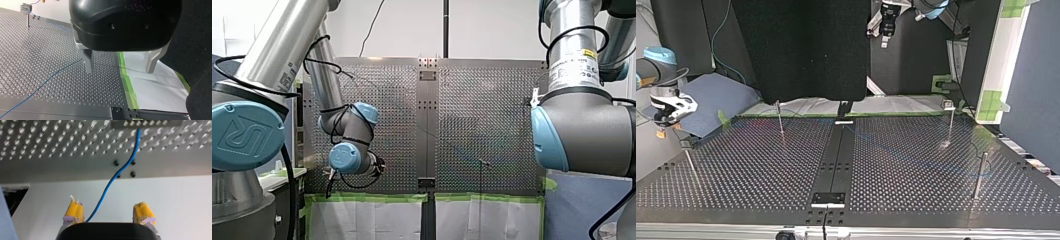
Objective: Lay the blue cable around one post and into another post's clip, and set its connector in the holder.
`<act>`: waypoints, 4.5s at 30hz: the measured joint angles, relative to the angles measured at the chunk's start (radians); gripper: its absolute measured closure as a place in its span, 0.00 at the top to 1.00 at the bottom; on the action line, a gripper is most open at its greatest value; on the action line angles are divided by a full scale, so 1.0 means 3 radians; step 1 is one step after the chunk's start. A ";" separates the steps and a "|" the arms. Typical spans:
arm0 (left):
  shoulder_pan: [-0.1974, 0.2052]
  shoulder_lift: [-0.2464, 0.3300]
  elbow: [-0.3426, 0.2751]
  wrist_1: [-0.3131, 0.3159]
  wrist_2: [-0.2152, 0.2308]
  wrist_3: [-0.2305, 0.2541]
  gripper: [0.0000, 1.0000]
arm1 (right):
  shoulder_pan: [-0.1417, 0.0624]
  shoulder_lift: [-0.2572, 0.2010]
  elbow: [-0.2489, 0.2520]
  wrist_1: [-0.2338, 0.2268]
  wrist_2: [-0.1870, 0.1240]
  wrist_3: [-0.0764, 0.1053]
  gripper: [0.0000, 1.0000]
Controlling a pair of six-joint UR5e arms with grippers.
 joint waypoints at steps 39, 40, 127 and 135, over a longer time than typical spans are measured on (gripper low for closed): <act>-0.0025 0.0002 0.0000 -0.0003 -0.0012 0.0019 1.00 | 0.0527 -0.0008 0.0658 -0.0180 0.0823 -0.0066 1.00; -0.0025 0.0002 0.0000 -0.0003 -0.0012 0.0019 1.00 | 0.0552 -0.0009 0.0663 -0.0188 0.0843 -0.0066 1.00; 0.0037 0.0493 0.0347 -0.0282 -0.0374 0.0179 1.00 | 0.2944 -0.0194 0.1463 -0.0606 0.1070 -0.0274 1.00; 0.0062 0.0493 0.0347 -0.0471 -0.0391 0.0081 1.00 | 0.2769 -0.0194 0.1518 -0.0635 0.1023 -0.0253 1.00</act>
